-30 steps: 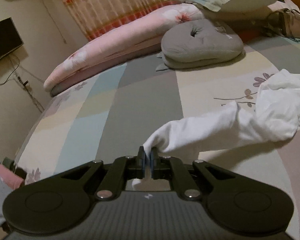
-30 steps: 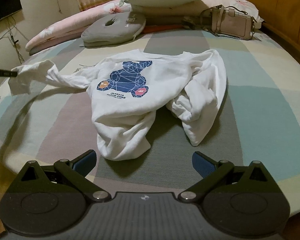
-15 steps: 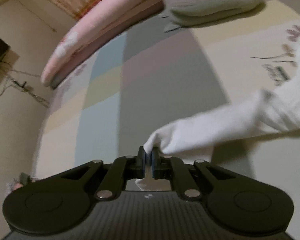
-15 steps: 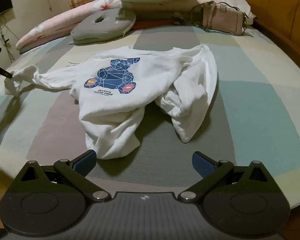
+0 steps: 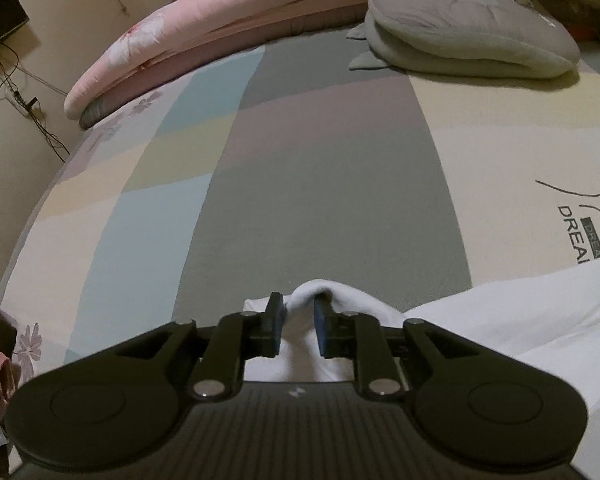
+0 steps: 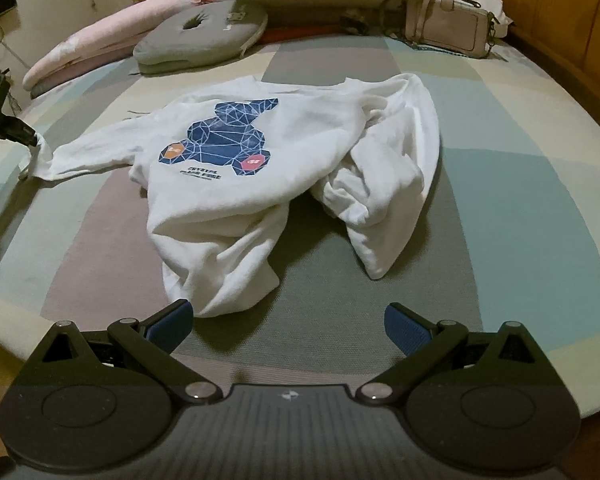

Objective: Fold clothes
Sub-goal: 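Grasp a sleeve cuff with the left gripper and pull it outward, then release the sleeve with the left gripper, laying it flat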

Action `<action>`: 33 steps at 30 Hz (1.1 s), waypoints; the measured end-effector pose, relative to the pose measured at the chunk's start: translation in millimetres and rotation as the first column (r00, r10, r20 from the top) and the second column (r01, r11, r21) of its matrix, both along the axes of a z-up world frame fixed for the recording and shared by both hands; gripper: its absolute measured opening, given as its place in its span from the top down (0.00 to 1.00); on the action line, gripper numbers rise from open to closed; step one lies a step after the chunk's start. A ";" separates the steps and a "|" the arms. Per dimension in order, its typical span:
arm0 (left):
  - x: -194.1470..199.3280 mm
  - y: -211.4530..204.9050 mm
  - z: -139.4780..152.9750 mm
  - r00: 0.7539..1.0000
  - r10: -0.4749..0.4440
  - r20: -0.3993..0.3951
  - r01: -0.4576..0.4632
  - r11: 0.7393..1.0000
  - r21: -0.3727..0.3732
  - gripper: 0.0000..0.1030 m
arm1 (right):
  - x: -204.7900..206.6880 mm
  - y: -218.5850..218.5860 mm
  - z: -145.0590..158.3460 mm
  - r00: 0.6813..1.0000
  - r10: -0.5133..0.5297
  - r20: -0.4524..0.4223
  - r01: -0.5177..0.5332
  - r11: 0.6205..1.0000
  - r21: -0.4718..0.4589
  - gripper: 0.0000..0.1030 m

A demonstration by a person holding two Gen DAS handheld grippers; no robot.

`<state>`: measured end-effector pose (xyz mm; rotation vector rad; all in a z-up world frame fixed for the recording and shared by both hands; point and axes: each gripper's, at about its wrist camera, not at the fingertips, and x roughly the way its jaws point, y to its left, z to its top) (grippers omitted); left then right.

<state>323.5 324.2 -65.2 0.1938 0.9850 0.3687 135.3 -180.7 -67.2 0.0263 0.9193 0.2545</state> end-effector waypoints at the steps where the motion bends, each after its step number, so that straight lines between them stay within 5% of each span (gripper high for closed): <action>1: -0.5 2.5 1.1 1.000 0.004 0.006 -0.004 1.000 -0.010 0.74 | 0.8 0.6 -0.3 1.000 0.001 -0.001 -0.001 1.000 -0.001 0.00; 4: -8.6 15.1 5.9 0.998 0.049 0.036 -0.047 0.997 -0.059 0.53 | 3.7 2.6 -1.5 1.000 0.003 -0.006 -0.003 1.000 0.001 0.00; 7: -28.8 38.5 9.7 0.981 0.188 0.056 -0.174 0.965 -0.195 0.54 | 5.2 4.7 -2.3 1.000 0.009 -0.008 -0.009 1.000 0.006 0.00; 10: -52.4 59.8 1.7 0.959 0.280 0.049 -0.230 0.864 -0.448 0.56 | 6.3 7.2 -3.7 1.000 0.020 -0.013 -0.020 1.000 0.011 0.00; 12: -62.9 65.9 -9.5 0.948 0.317 0.035 -0.245 0.796 -0.554 0.57 | 7.7 8.6 -5.4 1.000 0.022 -0.019 -0.022 1.000 0.013 0.00; 14: -65.8 67.2 -23.7 0.941 0.338 0.014 -0.262 0.755 -0.600 0.57 | 8.8 9.8 -6.2 0.999 0.021 -0.025 -0.021 1.000 0.018 0.00; 18: -59.3 60.7 -31.9 0.932 0.358 0.061 -0.263 0.781 -0.566 0.59 | 7.2 12.0 -3.9 0.999 0.027 -0.018 -0.026 1.000 0.017 0.00; 20: -53.4 55.0 -30.5 0.932 0.351 0.084 -0.256 0.808 -0.531 0.81 | 6.3 11.6 -2.5 1.000 0.022 -0.011 -0.022 1.000 0.015 0.00; 22: -50.1 49.1 -25.5 0.936 0.338 0.103 -0.243 0.827 -0.507 0.92 | 6.0 10.2 -1.7 1.000 0.013 -0.008 -0.013 1.000 0.015 0.00; 26: -54.6 47.1 -10.3 0.937 0.327 0.127 -0.254 0.883 -0.395 0.93 | 4.5 6.3 -0.3 1.000 0.003 -0.001 -0.003 1.000 0.010 0.00; 33: -90.2 78.6 4.2 0.906 0.410 0.101 -0.368 0.884 -0.289 0.93 | 8.5 -0.2 -3.7 1.000 -0.012 -0.008 0.012 0.999 0.037 0.00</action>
